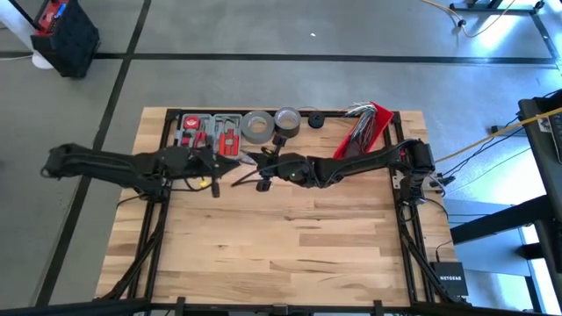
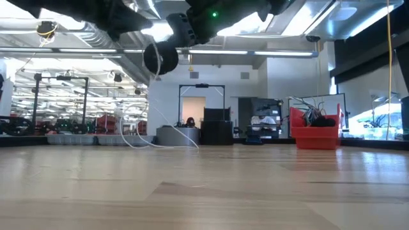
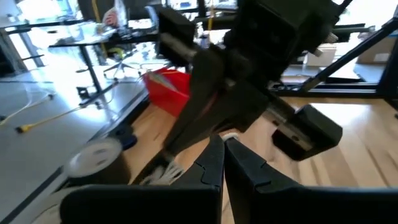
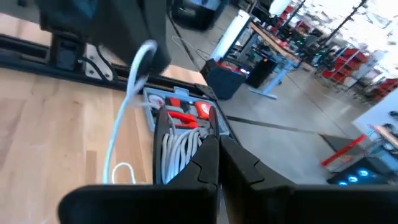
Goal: Coil cords
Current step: Coil the white wire on the black spool
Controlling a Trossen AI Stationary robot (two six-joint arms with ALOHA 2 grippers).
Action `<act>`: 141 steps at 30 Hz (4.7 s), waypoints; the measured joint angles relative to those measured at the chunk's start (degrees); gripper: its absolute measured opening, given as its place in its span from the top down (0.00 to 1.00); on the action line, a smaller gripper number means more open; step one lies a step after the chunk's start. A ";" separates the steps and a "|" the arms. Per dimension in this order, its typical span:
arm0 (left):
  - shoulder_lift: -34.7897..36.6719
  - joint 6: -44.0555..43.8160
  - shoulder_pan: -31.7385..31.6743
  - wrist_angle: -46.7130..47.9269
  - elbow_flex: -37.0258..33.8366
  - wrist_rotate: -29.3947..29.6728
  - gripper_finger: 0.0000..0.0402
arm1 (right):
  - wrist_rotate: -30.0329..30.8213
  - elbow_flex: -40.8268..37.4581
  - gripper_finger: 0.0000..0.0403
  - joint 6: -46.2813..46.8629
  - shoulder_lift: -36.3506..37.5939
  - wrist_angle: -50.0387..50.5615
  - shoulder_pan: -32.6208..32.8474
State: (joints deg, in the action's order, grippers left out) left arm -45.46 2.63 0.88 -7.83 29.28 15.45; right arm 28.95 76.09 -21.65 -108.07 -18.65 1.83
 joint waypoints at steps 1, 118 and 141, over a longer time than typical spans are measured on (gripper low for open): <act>-1.29 0.00 0.03 -1.64 0.00 -0.38 1.00 | -0.23 0.00 0.99 0.44 0.01 0.06 0.00; 15.08 4.33 -3.93 21.84 1.90 2.35 1.00 | 6.19 0.15 0.99 -2.12 4.11 8.09 2.68; -7.62 -0.48 -2.95 -4.09 -1.73 -2.51 1.00 | -1.55 0.07 0.99 6.28 0.13 0.76 -1.21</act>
State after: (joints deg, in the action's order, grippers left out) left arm -53.08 2.14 -2.08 -11.92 27.55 12.93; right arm 27.40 76.16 -15.37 -107.94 -17.89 0.62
